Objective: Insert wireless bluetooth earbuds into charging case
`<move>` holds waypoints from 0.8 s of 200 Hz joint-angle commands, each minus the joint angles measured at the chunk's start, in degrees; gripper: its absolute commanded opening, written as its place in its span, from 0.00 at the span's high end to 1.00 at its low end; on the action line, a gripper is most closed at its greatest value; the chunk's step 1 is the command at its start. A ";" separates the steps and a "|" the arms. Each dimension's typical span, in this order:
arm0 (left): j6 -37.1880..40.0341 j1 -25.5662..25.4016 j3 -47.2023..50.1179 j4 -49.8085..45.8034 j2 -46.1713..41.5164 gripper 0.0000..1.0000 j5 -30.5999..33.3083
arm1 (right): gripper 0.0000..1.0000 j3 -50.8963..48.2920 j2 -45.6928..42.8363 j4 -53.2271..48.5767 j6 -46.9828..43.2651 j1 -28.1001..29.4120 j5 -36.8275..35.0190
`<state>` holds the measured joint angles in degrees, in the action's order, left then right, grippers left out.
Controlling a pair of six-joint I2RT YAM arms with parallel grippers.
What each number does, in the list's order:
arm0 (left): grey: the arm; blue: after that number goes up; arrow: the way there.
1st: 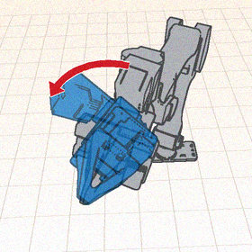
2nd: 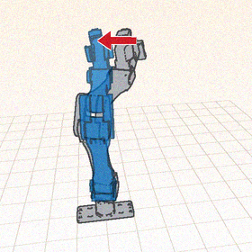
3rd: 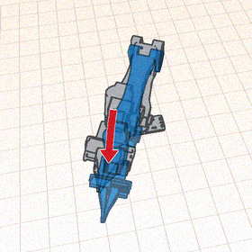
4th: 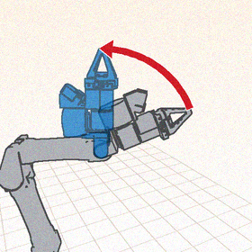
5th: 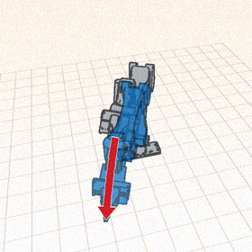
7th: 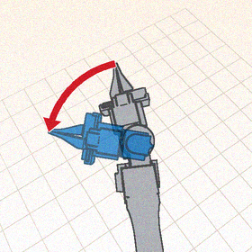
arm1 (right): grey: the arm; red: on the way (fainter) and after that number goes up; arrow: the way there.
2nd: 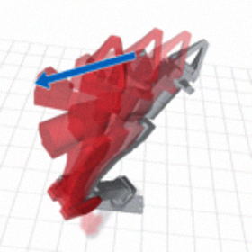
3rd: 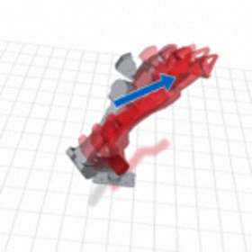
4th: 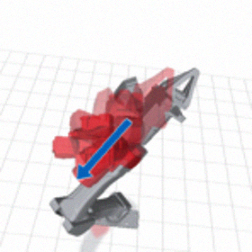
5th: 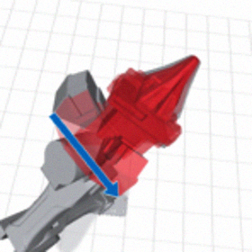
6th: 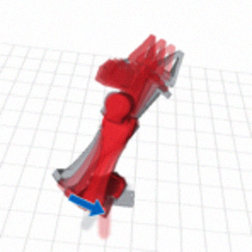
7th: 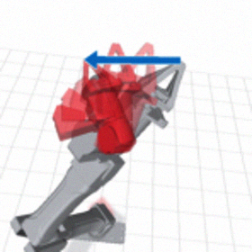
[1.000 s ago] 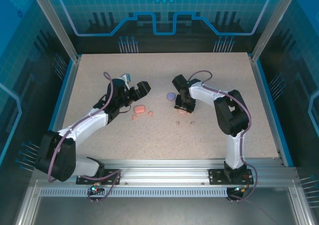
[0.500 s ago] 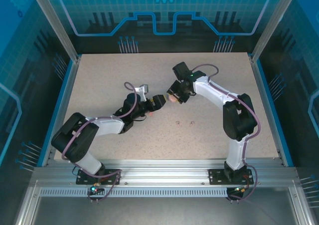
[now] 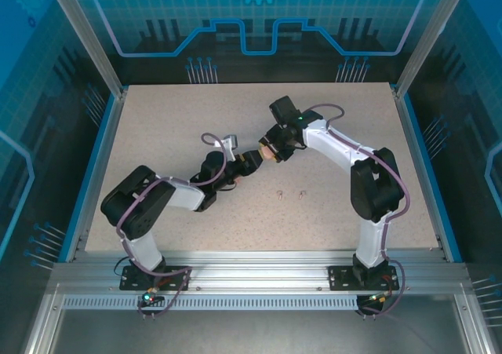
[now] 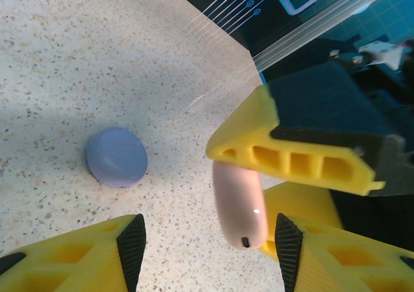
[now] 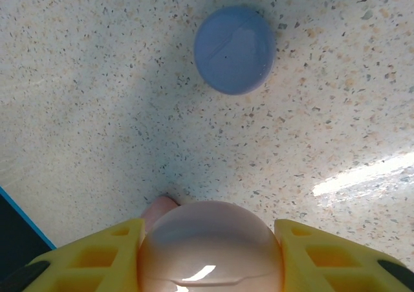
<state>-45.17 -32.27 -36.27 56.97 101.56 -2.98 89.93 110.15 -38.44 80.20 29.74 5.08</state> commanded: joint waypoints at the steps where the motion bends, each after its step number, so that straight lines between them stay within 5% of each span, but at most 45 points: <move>1: -0.89 -0.65 -2.42 3.80 2.05 0.42 0.15 | 0.69 2.29 -1.15 0.26 1.22 0.53 0.99; 160: -2.03 -1.43 -7.08 4.91 7.16 0.54 0.70 | 0.70 2.11 -0.43 1.16 0.48 0.40 2.59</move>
<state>-46.70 -33.39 -41.95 59.92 107.42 -3.01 91.22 110.15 -37.54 80.18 29.85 6.50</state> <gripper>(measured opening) 0.461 0.448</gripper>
